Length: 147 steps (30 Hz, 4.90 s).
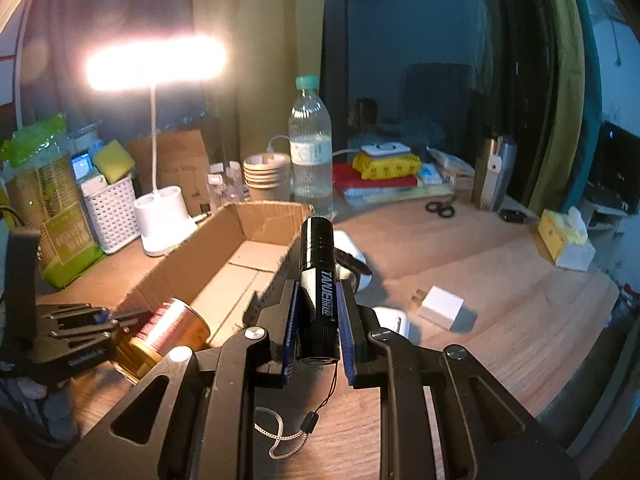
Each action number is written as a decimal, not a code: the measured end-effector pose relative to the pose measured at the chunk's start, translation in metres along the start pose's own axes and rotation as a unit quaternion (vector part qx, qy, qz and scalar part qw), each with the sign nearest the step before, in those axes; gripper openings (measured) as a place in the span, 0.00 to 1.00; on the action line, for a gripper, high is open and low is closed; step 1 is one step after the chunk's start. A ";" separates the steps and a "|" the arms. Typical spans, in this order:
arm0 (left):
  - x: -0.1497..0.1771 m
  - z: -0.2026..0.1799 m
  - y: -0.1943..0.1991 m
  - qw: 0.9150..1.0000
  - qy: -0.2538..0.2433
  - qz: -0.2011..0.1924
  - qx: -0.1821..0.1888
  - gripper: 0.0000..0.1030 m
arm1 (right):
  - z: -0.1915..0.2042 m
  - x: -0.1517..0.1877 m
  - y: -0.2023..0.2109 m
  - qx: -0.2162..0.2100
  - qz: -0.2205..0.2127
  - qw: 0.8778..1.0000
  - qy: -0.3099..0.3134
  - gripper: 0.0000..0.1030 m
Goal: Organize rigid objects
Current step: 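Close the right tool on the flashlight and lift it, then carry the flashlight with the right tool over the box, then lower the flashlight into the box and open the right tool, then move the right tool back to the white earbuds case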
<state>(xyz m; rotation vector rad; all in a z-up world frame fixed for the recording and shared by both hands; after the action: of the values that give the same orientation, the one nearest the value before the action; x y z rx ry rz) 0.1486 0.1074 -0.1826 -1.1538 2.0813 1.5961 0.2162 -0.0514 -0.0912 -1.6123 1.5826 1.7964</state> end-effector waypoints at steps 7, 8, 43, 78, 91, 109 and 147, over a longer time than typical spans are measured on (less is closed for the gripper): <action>-0.001 0.000 -0.001 1.000 0.000 0.000 0.000 0.11 | 0.009 -0.020 0.011 -0.006 -0.023 1.000 0.009 0.20; -0.002 0.000 -0.001 1.000 -0.001 0.000 0.000 0.11 | 0.010 -0.023 0.013 -0.007 -0.027 1.000 0.010 0.20; -0.001 0.000 -0.001 1.000 -0.002 -0.001 -0.001 0.11 | 0.082 -0.023 -0.018 -0.069 -0.010 0.997 0.045 0.19; -0.003 -0.001 -0.004 1.000 -0.011 -0.006 -0.005 0.12 | 0.097 0.018 -0.042 -0.076 0.056 0.993 0.070 0.20; -0.002 -0.001 -0.004 1.000 -0.011 -0.006 -0.005 0.12 | 0.067 0.006 -0.028 -0.061 0.030 0.997 0.034 0.21; -0.002 -0.001 -0.004 1.000 -0.011 -0.007 -0.005 0.12 | -0.018 -0.001 -0.007 0.009 0.002 0.999 -0.035 0.33; -0.001 -0.001 -0.004 1.000 -0.012 -0.008 -0.006 0.12 | -0.065 0.067 -0.086 0.032 0.101 0.991 -0.084 0.54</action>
<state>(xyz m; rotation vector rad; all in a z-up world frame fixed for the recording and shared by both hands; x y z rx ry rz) 0.1524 0.1069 -0.1840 -1.1453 2.0464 1.6088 0.2934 -0.1021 -0.1787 -1.2738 1.7574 1.9029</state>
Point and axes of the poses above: each gripper's, at about its wrist camera, not at the fingertips, and y roughly against the way its jaws point, z to its left, x to its underside, the point moved 10 cm from there along -y, roughly the way its jaws point, and after that the axes turned 11 degrees about y, right-handed, at the moved point
